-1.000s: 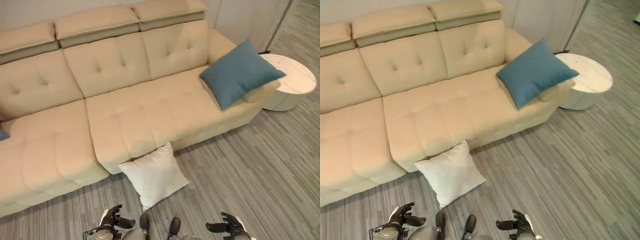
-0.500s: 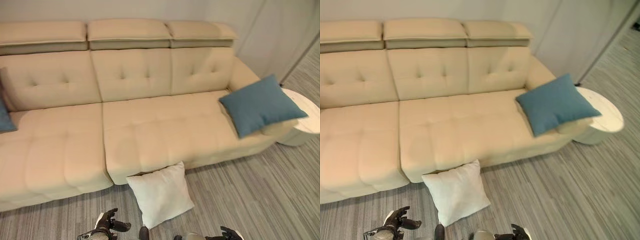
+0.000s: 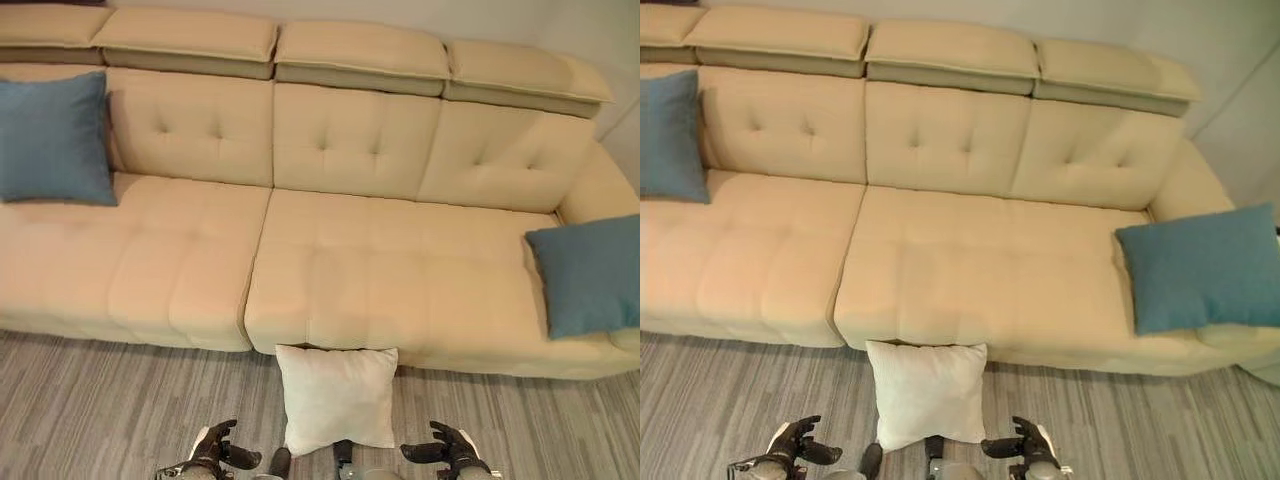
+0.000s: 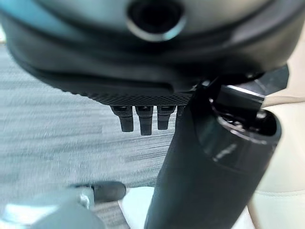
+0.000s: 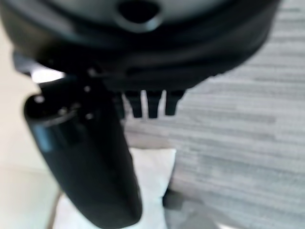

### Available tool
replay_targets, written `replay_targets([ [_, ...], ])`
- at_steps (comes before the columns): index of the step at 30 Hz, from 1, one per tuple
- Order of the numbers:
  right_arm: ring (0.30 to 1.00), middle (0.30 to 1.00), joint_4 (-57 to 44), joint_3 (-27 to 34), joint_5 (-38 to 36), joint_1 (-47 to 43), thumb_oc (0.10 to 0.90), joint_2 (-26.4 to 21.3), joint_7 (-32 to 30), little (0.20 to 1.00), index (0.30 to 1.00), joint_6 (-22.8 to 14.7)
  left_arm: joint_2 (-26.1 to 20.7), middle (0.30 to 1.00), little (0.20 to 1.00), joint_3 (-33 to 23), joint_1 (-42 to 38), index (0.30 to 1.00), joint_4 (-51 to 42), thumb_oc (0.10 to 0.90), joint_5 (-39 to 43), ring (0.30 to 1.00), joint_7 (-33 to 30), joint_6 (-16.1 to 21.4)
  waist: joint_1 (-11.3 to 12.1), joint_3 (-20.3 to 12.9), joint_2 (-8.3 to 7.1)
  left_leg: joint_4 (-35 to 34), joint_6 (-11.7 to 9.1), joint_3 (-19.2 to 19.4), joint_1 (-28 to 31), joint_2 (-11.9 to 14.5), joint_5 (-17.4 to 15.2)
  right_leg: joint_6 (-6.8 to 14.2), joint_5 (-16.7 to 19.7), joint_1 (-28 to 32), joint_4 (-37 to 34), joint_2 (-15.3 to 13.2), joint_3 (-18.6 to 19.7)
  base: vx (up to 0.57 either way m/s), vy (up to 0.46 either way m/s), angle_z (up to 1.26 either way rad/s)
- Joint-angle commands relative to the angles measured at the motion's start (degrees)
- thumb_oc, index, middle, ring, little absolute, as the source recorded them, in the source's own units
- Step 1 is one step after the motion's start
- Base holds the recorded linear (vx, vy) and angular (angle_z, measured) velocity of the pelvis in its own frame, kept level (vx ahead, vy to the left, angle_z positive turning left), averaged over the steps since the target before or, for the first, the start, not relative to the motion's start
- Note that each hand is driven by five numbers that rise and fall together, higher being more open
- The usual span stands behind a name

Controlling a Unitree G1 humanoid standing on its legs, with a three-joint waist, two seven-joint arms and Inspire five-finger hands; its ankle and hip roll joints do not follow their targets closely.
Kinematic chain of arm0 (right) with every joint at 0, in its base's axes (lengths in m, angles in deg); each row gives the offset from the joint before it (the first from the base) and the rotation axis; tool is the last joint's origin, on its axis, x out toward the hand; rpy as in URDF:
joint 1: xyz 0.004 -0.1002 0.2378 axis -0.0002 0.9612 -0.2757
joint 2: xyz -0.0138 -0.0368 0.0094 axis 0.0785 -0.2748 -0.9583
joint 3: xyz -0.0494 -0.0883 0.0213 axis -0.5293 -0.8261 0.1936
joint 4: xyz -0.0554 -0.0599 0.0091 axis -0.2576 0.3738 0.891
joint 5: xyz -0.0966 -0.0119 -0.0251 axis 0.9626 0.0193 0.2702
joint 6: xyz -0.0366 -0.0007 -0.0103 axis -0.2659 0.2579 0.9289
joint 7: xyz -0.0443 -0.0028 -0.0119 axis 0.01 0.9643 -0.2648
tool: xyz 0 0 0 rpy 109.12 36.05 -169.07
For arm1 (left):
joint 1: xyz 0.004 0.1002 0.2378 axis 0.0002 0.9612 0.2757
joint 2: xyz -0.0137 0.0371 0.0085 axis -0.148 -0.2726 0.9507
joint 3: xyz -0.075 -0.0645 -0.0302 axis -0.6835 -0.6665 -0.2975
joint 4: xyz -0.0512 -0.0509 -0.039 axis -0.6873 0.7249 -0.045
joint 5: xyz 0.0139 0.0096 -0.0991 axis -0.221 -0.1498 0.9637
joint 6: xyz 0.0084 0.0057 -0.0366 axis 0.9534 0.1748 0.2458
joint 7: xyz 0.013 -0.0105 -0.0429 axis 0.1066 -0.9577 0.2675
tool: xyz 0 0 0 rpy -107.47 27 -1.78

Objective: Pick up all the scattered cushions and arrange them neatly on the sofa.

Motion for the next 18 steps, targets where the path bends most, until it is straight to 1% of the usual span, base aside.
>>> replay_targets([
  [1, 0.900, 0.900, -2.4, -0.6, -0.6, 0.0, 0.800, -2.9, -1.4, 0.900, 0.900, -1.8, -1.2, 0.900, 0.900, -0.4, -3.0, 0.900, 0.0, 0.800, 0.0, 0.900, -0.8, 1.9, -0.5, 0.9, -0.65, 0.2, 2.9, 5.4, -4.8, -1.7, 1.5, 3.5, -8.5, 1.1, 5.2, -2.7, 0.6, -0.09, -0.101, 0.66],
  [2, 0.900, 0.900, -2.4, -0.7, -0.5, -0.3, 0.800, -3.3, -1.6, 0.900, 0.900, -1.9, -0.9, 0.900, 0.900, -0.1, -3.2, 0.900, -0.3, 0.800, 0.3, 0.900, -0.8, 1.9, -0.4, 1.2, -0.33, 0.5, 2.7, 5.3, -5.6, -1.7, 1.8, 3.2, -8.6, 1.2, 5.0, -2.6, 0.1, -0.18, -0.128, 0.76],
  [3, 0.900, 0.900, -2.4, -0.6, -0.4, -0.9, 0.800, -4.0, -1.9, 0.900, 0.900, -1.8, -0.2, 0.900, 0.900, 0.5, -3.4, 0.900, -0.8, 0.800, 0.7, 0.900, -0.6, 2.0, -0.3, 2.0, 0.02, 2.0, 3.0, 5.9, -7.2, -2.1, 1.6, 2.8, -8.4, 1.1, 4.9, -2.8, -0.9, -0.13, -0.070, 0.57],
  [4, 0.900, 0.900, -2.4, -0.6, -0.4, -0.9, 0.800, -4.0, -1.9, 0.900, 0.900, -1.8, -0.2, 0.900, 0.900, 0.5, -3.4, 0.900, -0.8, 0.800, 0.7, 0.900, -0.6, 2.0, -0.4, 2.0, 0.03, 2.1, 3.0, 5.9, -7.3, -2.1, 1.6, 2.8, -8.5, 1.0, 4.9, -2.8, -1.0, -0.20, -0.031, 0.68],
  [5, 0.900, 0.900, -2.6, -0.3, -0.6, -1.2, 0.800, -4.6, -2.0, 0.900, 0.900, -1.6, 0.5, 0.900, 0.900, 1.0, -3.4, 0.900, -1.0, 0.800, 0.6, 0.900, -0.5, 1.9, -1.0, 2.4, -0.13, 4.8, 4.0, 10.8, -7.5, -1.6, 0.0, 2.6, -8.0, 0.7, 5.1, -3.8, -2.2, -0.11, -0.002, 0.56],
  [6, 0.900, 0.900, -2.6, -0.3, -0.6, -1.2, 0.800, -4.6, -2.0, 0.900, 0.900, -1.6, 0.5, 0.900, 0.900, 1.0, -3.4, 0.900, -1.0, 0.800, 0.6, 0.900, -0.5, 1.9, -1.1, 2.3, -0.12, 4.8, 4.0, 10.7, -7.7, -1.6, 0.1, 2.6, -7.9, 0.5, 5.1, -3.8, -2.2, -0.18, 0.023, 0.70],
  [7, 0.900, 0.900, -2.4, -0.2, -0.8, -1.2, 0.800, -4.5, -2.0, 0.900, 0.900, -1.5, 0.9, 0.900, 0.900, 0.9, -2.9, 0.900, -0.7, 0.800, 0.1, 0.900, -0.1, 1.7, -1.8, 1.4, -0.34, 5.9, 4.5, 14.6, -6.1, -1.2, -2.2, 2.5, -7.1, 0.0, 4.4, -4.4, -3.3, -0.06, 0.025, 0.52],
  [9, 0.900, 0.900, -2.2, -0.2, -0.8, -1.2, 0.800, -4.3, -1.8, 0.900, 0.900, -1.5, 1.1, 0.900, 0.900, 0.8, -2.7, 0.900, -0.3, 0.800, -0.1, 0.900, 0.1, 1.8, -2.0, 0.9, -0.33, 5.7, 4.6, 15.2, -4.9, -1.1, -2.9, 2.6, -6.9, 0.2, 3.9, -4.3, -3.4, -0.03, 0.048, 0.29],
  [10, 0.900, 0.900, -2.0, -0.3, -0.4, -0.9, 0.800, -4.0, -1.6, 0.900, 0.900, -1.4, 1.4, 0.900, 0.900, 0.4, -2.0, 0.900, 0.2, 0.800, -0.5, 0.900, 0.1, 1.5, -2.7, -0.1, 0.09, 4.0, 5.0, 16.3, -2.6, -0.9, -3.3, 3.2, -6.1, 0.5, 2.7, -3.9, -3.6, 0.03, 0.089, 0.32],
  [13, 0.900, 0.900, -1.8, -0.6, -0.2, -1.2, 0.800, -3.6, -1.6, 0.900, 0.900, -1.4, 1.1, 0.900, 0.900, -0.1, -1.7, 0.900, 0.2, 0.800, -0.5, 0.900, 0.0, 1.4, -2.7, -0.3, 0.23, 2.0, 5.3, 17.0, -1.6, -0.7, -3.4, 3.6, -5.7, 0.6, 2.7, -3.5, -3.1, 0.02, 0.074, 0.19],
  [15, 0.900, 0.900, -1.7, -1.1, 0.2, -1.2, 0.800, -3.1, -1.6, 0.900, 0.900, -1.2, 0.3, 0.900, 0.900, -0.4, -1.7, 0.900, 0.3, 0.800, -0.4, 0.900, -0.2, 1.5, -2.5, 0.2, -0.29, 1.3, 5.9, 16.9, -1.4, -1.0, -3.4, 4.0, -4.9, 0.4, 2.8, -3.6, -2.3, -0.03, 0.123, -0.12],
  [18, 0.900, 0.900, -1.8, -1.3, 0.3, -1.4, 0.800, -2.8, -1.7, 0.900, 0.900, -1.2, -0.3, 0.900, 0.900, -1.1, -1.9, 0.900, 0.1, 0.800, 0.0, 0.900, -0.6, 1.6, -2.2, 0.7, -0.75, 1.0, 6.2, 16.9, -1.5, -1.1, -3.4, 4.4, -4.3, -0.2, 2.8, -3.7, -1.9, -0.05, 0.089, -0.12],
])
